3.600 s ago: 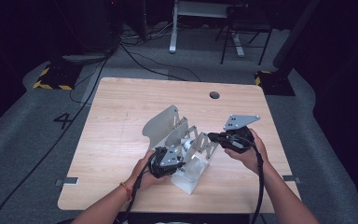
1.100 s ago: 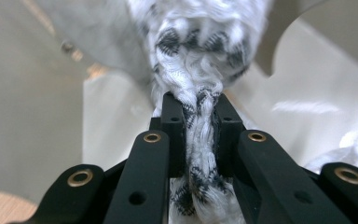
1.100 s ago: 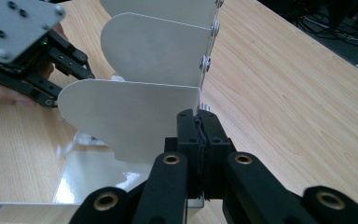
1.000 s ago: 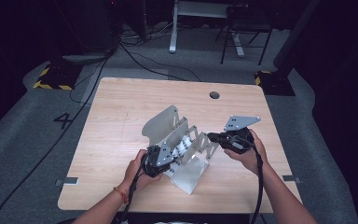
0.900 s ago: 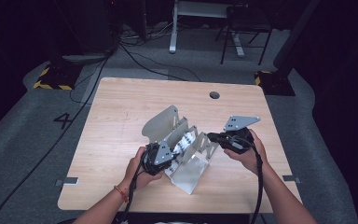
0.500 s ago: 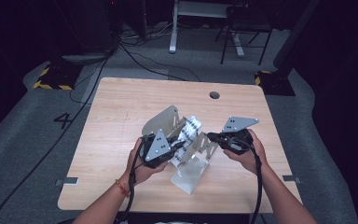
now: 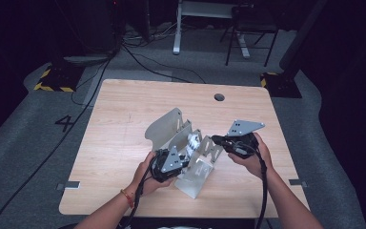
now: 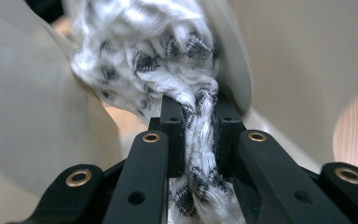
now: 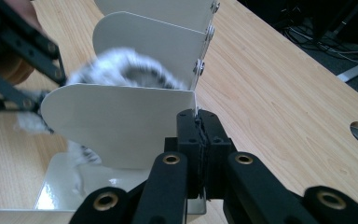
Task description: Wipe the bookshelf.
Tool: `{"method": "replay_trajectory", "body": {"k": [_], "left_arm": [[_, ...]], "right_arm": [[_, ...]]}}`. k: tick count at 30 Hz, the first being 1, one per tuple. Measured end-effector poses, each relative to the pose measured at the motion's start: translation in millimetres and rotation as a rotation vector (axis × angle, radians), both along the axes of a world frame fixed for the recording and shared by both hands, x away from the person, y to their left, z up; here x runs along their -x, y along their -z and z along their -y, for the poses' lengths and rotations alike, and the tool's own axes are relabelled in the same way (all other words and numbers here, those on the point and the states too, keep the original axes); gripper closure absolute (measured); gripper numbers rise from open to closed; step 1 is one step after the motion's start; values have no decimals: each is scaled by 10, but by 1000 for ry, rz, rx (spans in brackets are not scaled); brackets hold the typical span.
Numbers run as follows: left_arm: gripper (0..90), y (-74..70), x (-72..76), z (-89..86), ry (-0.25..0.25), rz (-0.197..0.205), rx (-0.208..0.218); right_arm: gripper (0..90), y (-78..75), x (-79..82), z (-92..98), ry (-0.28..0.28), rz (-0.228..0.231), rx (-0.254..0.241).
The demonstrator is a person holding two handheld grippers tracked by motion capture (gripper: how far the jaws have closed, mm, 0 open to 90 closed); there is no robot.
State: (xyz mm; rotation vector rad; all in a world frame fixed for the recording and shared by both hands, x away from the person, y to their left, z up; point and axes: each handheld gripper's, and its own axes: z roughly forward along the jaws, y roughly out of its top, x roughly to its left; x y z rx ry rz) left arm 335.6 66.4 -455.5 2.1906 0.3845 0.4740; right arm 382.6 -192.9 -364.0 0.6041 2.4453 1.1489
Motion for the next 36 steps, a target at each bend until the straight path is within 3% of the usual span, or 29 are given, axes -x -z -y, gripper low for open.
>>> {"method": "replay_trajectory", "body": {"k": [6,9,14,18,24,28,32,36], "left_arm": [[788,206,-10,59,41,-36,-106],[787,271,-56,42,32,-58,-110],[787,98,-39,-3,28,-11,-41],[788,-196,1,-89,25,48,106],[788,-505,45,-188,25,113,233],[788,-612,68,-227,18,150,241],[788,-508,22,-222,9,111,224],[788,-356,21,-156,36,77,162]], "right_arm": [[889,13,-17,31,2,-5,-21],[889,15,-16,30,4,-4,-23],[889,18,-16,40,5,-7,-31],[890,18,-19,39,3,-7,-31],[889,17,-17,37,5,-7,-29],[890,17,-19,37,5,-9,-30],[889,18,-20,36,4,-9,-30],[889,20,-20,38,4,-11,-33]]}}
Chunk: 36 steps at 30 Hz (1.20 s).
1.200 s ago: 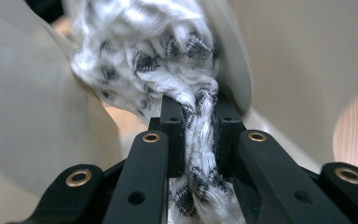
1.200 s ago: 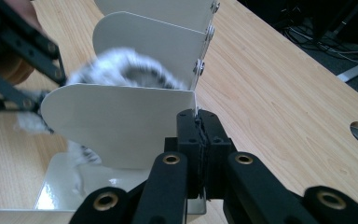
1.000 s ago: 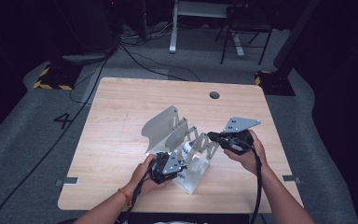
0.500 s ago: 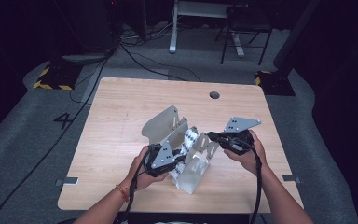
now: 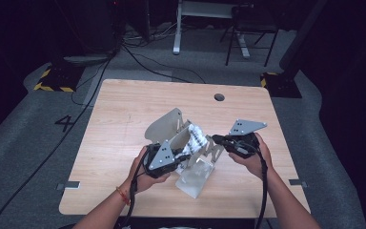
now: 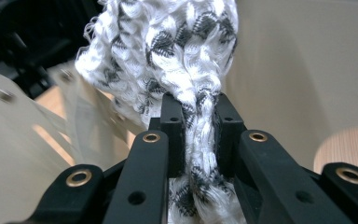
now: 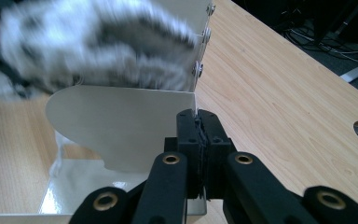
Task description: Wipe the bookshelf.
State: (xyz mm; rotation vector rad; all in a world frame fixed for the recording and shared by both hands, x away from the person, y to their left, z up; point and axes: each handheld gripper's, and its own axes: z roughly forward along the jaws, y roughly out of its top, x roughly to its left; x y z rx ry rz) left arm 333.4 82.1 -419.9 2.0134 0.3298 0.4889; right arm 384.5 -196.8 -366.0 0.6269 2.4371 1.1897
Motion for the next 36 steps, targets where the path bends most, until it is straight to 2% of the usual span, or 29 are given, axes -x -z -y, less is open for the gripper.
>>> {"method": "replay_trajectory", "body": {"k": [5,8,10,12,15,17,21,26,29,31,33,36], "left_arm": [[788,156,-24,52,19,-55,-45],[788,281,-38,85,29,-87,-88],[788,374,-48,119,33,-109,-133],[787,484,-58,165,35,-130,-197],[788,564,-57,217,26,-143,-249],[788,536,-67,209,22,-146,-230],[788,364,-86,130,-6,-114,-160],[789,54,-57,15,-84,-8,-97],[789,-62,-53,-44,-143,25,-59],[790,-111,-45,-69,-183,58,-62],[790,-111,-39,-69,-191,63,-75],[791,-35,-32,-33,-192,59,-121]], "right_arm": [[889,0,-3,-2,2,2,4],[889,2,-9,7,2,2,1],[889,3,-9,13,5,2,3],[889,3,-9,20,8,4,4],[888,2,-7,24,7,3,4],[888,2,-6,26,8,4,6],[888,1,-4,30,11,3,6],[888,1,-5,26,9,5,8],[888,2,-5,25,10,5,7],[888,1,-4,24,11,5,9],[887,2,-5,25,10,5,7],[887,3,-5,24,11,6,7]]}}
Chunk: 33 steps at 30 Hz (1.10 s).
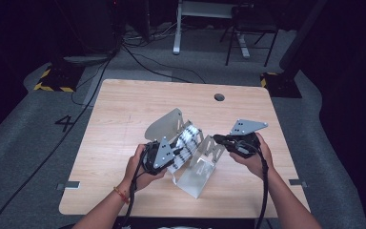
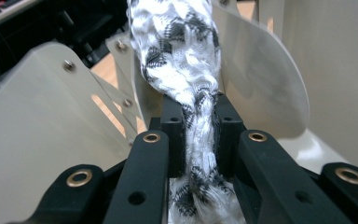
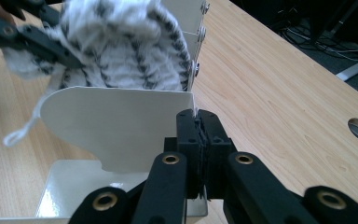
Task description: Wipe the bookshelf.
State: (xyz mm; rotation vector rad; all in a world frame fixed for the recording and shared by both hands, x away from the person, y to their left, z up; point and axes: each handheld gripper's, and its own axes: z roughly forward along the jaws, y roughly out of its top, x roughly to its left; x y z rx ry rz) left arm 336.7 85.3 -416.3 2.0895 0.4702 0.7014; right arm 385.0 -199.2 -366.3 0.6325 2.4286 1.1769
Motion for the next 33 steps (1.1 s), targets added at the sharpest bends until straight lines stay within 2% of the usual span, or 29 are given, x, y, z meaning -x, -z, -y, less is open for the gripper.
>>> {"method": "replay_trajectory", "body": {"k": [2,8,12,15,16,17,19,21,22,26,29,33], "left_arm": [[791,42,-8,12,-4,-5,-32],[793,165,-60,-5,-36,-54,-65],[794,309,-97,-17,-42,-102,-98],[794,421,-113,4,-46,-129,-138],[794,459,-125,6,-45,-148,-137],[794,477,-133,8,-40,-150,-139],[794,471,-123,13,-34,-154,-128],[794,418,-89,22,-25,-133,-118],[794,393,-76,21,-22,-131,-101],[794,174,-18,1,-12,-75,-30],[794,14,-1,-21,-15,-45,56],[794,-133,36,7,9,-2,105]], "right_arm": [[887,1,0,2,0,-1,-3],[887,3,3,3,1,1,-3],[887,4,5,5,3,1,-5],[887,7,6,11,1,3,-8],[887,6,6,12,2,3,-7],[887,6,6,12,2,3,-7],[887,7,7,10,2,5,-8],[887,7,7,12,2,5,-7],[887,7,6,13,2,4,-9],[887,7,7,11,3,4,-9],[887,6,8,2,5,3,-7],[887,5,2,-3,3,4,-3]]}}
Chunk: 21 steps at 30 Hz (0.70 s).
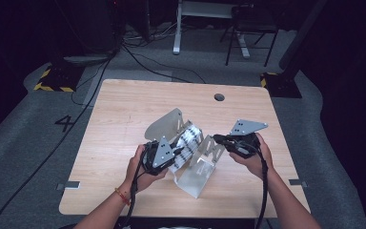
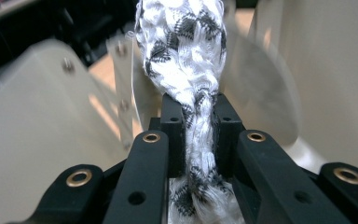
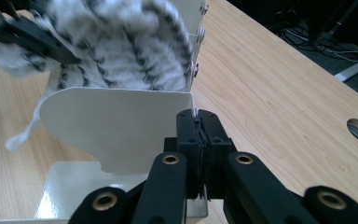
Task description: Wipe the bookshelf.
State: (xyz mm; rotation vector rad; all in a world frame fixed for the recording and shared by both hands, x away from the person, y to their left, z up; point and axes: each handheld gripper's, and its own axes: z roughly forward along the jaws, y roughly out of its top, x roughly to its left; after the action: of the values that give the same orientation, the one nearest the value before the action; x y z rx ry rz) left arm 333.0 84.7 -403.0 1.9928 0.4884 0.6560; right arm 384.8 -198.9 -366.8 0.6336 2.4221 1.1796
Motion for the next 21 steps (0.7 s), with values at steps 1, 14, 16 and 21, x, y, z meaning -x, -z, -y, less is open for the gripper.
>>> {"method": "replay_trajectory", "body": {"k": [1,14,16,21], "left_arm": [[793,-24,13,24,14,6,7],[792,-251,345,213,149,56,72],[792,-206,329,244,160,32,69],[792,26,248,286,178,-49,74]], "right_arm": [[887,-1,-1,-2,1,0,2],[885,-3,-1,-15,3,0,11],[884,-1,0,-15,4,1,9],[828,6,3,-10,21,8,6]]}}
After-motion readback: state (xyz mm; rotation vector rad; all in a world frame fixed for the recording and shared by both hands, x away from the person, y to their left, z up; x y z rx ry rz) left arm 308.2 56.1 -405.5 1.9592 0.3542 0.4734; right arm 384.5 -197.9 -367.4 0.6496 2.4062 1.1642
